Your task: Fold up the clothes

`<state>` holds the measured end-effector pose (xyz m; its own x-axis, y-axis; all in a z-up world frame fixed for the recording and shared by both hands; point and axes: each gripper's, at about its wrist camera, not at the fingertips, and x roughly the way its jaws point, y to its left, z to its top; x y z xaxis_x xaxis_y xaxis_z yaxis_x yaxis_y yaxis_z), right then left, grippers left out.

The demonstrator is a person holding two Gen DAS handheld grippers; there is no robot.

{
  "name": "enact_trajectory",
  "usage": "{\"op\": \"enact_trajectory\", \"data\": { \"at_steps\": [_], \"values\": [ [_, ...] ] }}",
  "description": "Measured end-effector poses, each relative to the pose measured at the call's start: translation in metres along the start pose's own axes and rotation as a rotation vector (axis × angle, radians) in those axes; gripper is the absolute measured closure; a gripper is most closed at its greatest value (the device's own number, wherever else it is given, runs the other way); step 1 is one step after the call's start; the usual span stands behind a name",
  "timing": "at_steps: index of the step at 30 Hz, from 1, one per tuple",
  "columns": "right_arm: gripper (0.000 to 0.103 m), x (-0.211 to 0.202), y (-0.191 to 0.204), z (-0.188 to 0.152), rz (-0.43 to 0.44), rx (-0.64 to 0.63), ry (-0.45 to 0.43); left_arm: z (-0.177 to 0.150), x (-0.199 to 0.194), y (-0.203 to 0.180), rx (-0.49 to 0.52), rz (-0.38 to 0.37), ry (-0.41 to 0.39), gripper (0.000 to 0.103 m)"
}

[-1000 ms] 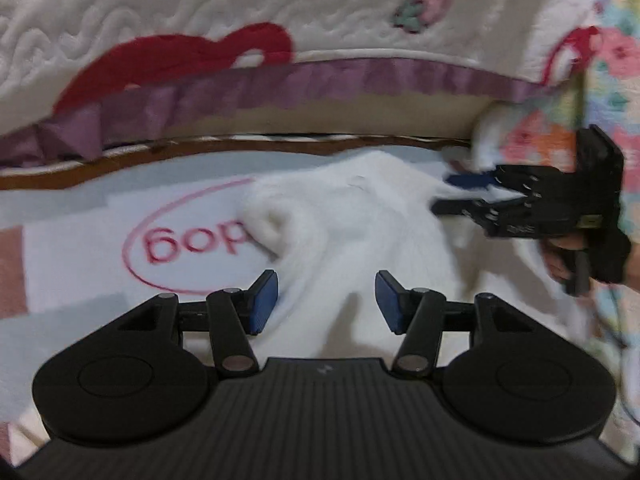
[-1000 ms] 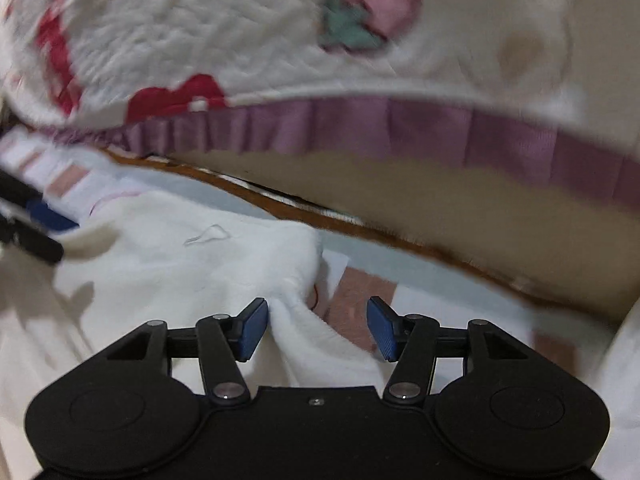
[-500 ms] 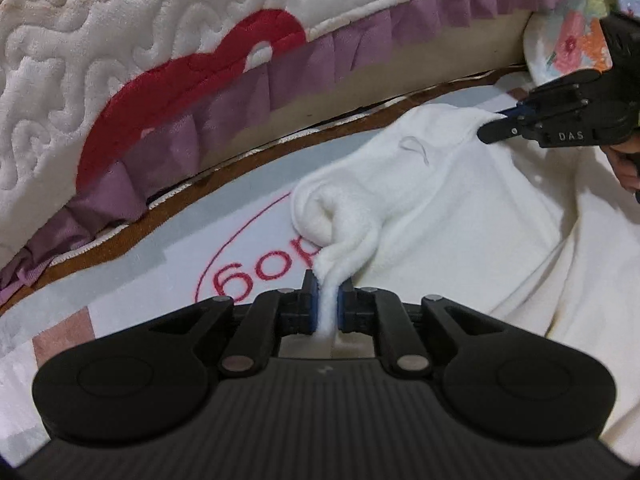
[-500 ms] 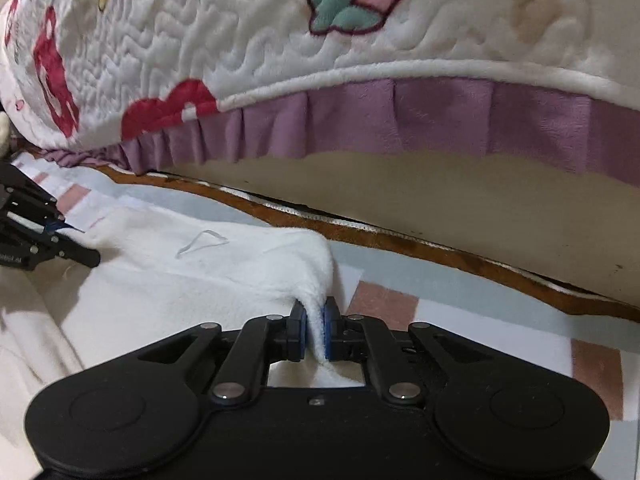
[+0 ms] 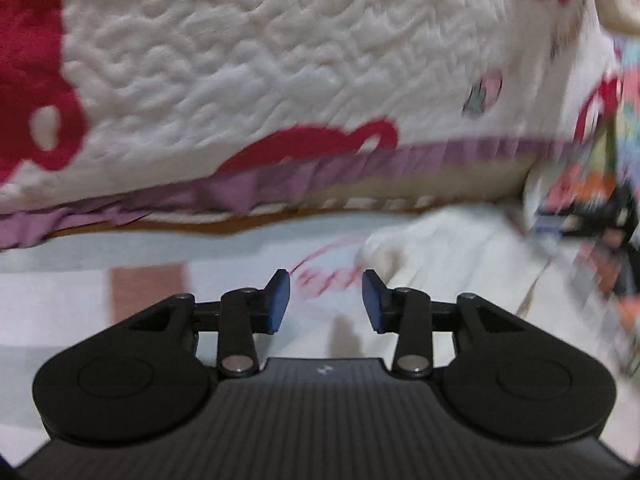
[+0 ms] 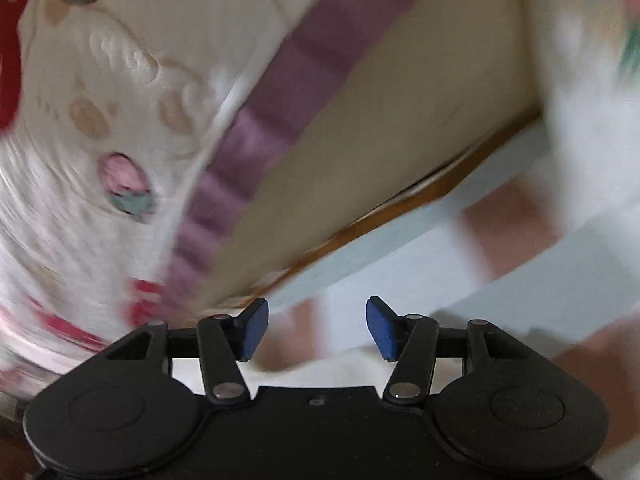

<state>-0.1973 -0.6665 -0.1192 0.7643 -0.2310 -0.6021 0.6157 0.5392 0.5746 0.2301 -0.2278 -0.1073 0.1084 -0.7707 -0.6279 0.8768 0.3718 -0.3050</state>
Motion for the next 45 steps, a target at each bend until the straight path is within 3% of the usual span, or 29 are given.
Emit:
{"op": "enact_trajectory", "data": {
  "at_steps": [3,7,9,12,14,15,16,17,18,20,23,29,31,32,33,34,38,45],
  "values": [
    [0.043,-0.013,0.0,-0.008,-0.138,-0.18,0.045,-0.018,-0.007,0.009,0.017,0.008,0.062,0.058],
    [0.042,-0.009,-0.005,-0.025,-0.198,-0.25,0.121,-0.029,-0.006,0.021,-0.003,0.014,0.102,0.046],
    [0.038,-0.003,-0.005,-0.033,-0.215,-0.274,0.135,-0.031,0.002,0.026,-0.029,0.006,0.133,0.044],
    [0.028,0.007,0.002,-0.048,-0.262,-0.361,0.132,-0.031,0.008,0.028,-0.06,0.087,0.102,0.047],
    [0.025,0.014,0.013,-0.058,-0.304,-0.45,0.125,-0.03,0.013,0.028,-0.084,0.058,0.099,0.048],
    [0.029,0.016,0.019,-0.062,-0.327,-0.492,0.128,-0.029,0.017,0.027,-0.088,0.021,0.108,0.048],
    [0.049,0.016,0.024,-0.062,-0.321,-0.512,0.128,-0.03,0.021,0.023,-0.064,0.025,0.128,0.058],
    [0.08,0.016,0.027,-0.06,-0.327,-0.518,0.129,-0.03,0.025,0.017,-0.02,0.055,0.154,0.085],
    [0.085,0.015,0.031,-0.058,-0.333,-0.523,0.129,-0.03,0.028,0.011,0.036,0.095,0.165,0.093],
    [0.092,0.011,0.037,-0.053,-0.355,-0.538,0.107,-0.03,0.028,-0.002,0.138,0.181,0.16,0.094],
    [0.094,0.008,0.037,-0.049,-0.408,-0.58,0.074,-0.032,0.026,-0.007,0.152,0.281,0.121,0.094],
    [0.094,0.024,0.029,-0.051,-0.482,-0.616,0.073,-0.037,0.036,-0.001,0.121,0.339,0.098,0.092],
    [0.091,0.026,0.027,-0.048,-0.488,-0.576,0.069,-0.036,0.036,-0.004,0.139,0.355,0.104,0.081],
    [0.086,0.025,0.026,-0.046,-0.489,-0.55,0.068,-0.035,0.033,-0.006,0.141,0.366,0.101,0.068],
    [0.079,0.02,0.025,-0.044,-0.482,-0.513,0.064,-0.035,0.027,-0.007,0.134,0.377,0.086,0.064],
    [0.063,0.014,0.023,-0.042,-0.475,-0.477,0.06,-0.035,0.019,-0.009,0.123,0.382,0.063,0.059],
    [0.047,-0.02,0.017,-0.044,-0.43,-0.384,0.024,-0.038,-0.015,-0.014,0.074,0.338,0.033,0.052],
    [0.047,-0.085,0.006,-0.06,-0.356,-0.28,-0.009,-0.068,-0.061,-0.044,0.081,0.292,0.078,0.048]
  ]
}}
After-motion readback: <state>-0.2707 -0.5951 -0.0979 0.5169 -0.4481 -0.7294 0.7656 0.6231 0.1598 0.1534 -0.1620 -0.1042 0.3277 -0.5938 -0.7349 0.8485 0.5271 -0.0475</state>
